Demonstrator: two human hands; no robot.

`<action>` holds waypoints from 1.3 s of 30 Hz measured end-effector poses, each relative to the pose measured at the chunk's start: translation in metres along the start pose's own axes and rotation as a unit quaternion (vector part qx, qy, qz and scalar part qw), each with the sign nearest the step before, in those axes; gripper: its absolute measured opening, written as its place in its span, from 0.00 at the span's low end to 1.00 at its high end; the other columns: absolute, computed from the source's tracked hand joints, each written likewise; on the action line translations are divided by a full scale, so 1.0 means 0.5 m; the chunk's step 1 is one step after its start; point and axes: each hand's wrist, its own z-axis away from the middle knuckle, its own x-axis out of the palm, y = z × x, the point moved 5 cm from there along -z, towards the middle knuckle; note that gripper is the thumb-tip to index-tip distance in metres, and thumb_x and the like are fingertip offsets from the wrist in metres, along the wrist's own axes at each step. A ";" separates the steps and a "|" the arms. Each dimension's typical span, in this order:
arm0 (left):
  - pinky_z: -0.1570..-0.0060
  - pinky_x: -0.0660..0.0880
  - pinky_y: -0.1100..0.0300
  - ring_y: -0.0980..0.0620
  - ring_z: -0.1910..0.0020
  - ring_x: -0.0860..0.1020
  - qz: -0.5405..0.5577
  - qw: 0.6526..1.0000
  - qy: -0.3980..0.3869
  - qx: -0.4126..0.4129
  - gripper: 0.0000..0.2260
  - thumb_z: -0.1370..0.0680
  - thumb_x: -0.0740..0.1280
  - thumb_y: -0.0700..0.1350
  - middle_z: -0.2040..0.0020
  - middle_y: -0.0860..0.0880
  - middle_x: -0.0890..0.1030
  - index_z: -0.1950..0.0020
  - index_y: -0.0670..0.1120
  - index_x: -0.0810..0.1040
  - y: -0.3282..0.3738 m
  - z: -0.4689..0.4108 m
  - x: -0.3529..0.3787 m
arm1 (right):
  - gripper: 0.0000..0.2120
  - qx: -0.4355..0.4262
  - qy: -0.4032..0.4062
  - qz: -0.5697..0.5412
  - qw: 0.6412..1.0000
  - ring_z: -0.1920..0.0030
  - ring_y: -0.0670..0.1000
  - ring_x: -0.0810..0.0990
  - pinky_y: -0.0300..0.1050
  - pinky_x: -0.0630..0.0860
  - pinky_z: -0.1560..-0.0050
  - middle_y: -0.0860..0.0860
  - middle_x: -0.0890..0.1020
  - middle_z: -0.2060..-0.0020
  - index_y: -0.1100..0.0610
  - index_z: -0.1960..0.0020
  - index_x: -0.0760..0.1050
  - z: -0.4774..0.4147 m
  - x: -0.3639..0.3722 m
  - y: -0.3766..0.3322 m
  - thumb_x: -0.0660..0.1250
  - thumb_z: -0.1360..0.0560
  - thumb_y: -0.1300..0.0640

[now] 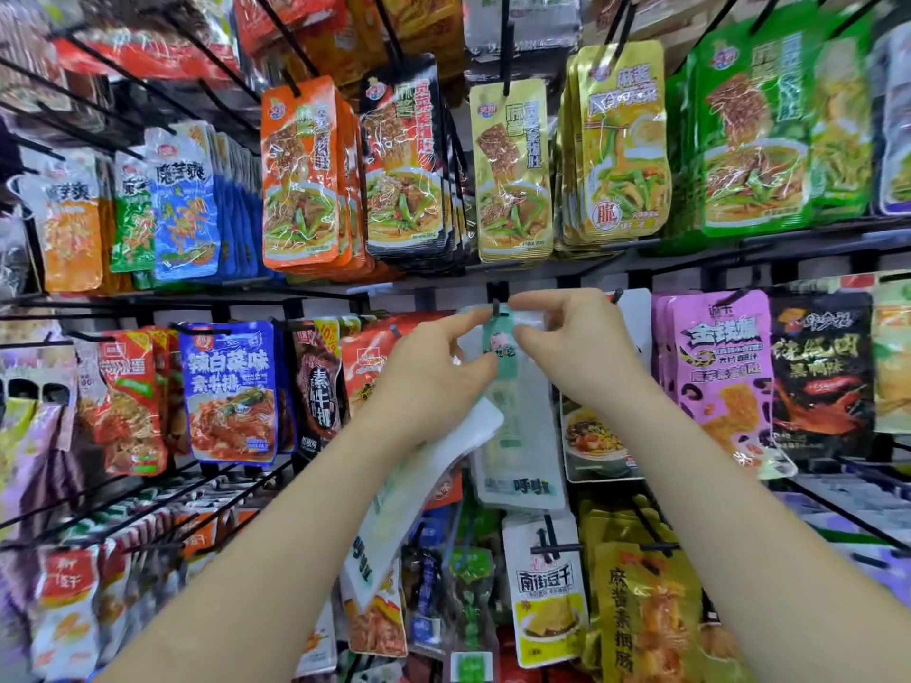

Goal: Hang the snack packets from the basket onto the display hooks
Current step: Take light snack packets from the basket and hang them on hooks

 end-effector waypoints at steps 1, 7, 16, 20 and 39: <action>0.67 0.71 0.61 0.54 0.68 0.73 -0.007 1.000 -0.019 -0.006 0.23 0.22 0.66 0.48 0.59 0.52 0.75 0.28 0.60 0.68 0.001 0.001 0.006 | 0.17 -0.005 -0.004 0.031 1.000 0.61 0.43 0.74 0.37 0.67 0.59 0.38 0.71 0.67 0.50 0.37 0.78 -0.001 0.003 0.000 0.66 0.25 0.58; 0.78 0.63 0.69 0.60 0.80 0.66 0.030 0.996 -0.072 -0.040 0.29 0.23 0.65 0.42 0.73 0.57 0.72 0.25 0.57 0.61 -0.007 0.001 0.025 | 0.18 -0.061 0.026 0.298 0.952 0.46 0.58 0.79 0.48 0.74 0.55 0.53 0.83 0.49 0.47 0.31 0.71 0.026 -0.003 -0.019 0.60 0.20 0.48; 0.76 0.68 0.68 0.62 0.73 0.78 0.026 0.989 -0.129 -0.065 0.31 0.25 0.64 0.43 0.58 0.51 0.82 0.24 0.58 0.60 -0.010 0.003 0.041 | 0.18 -0.023 -0.045 0.095 0.994 0.59 0.53 0.82 0.52 0.79 0.54 0.50 0.85 0.59 0.49 0.38 0.77 0.043 0.013 0.001 0.59 0.23 0.60; 0.80 0.61 0.70 0.62 0.82 0.67 0.012 0.989 -0.135 -0.063 0.30 0.25 0.64 0.41 0.68 0.54 0.74 0.25 0.59 0.62 -0.018 -0.009 0.052 | 0.21 0.001 -0.107 -0.019 0.994 0.65 0.56 0.83 0.58 0.81 0.62 0.53 0.85 0.59 0.37 0.56 0.76 0.043 0.022 -0.004 0.57 0.24 0.64; 0.67 0.70 0.67 0.62 0.66 0.77 0.039 0.997 -0.026 -0.063 0.10 0.23 0.66 0.46 0.54 0.50 0.81 0.44 0.53 0.80 -0.024 0.001 0.045 | 0.26 0.146 -0.164 -0.232 0.948 0.43 0.50 0.77 0.36 0.73 0.64 0.46 0.72 0.31 0.49 0.26 0.64 0.020 0.111 0.074 0.55 0.21 0.65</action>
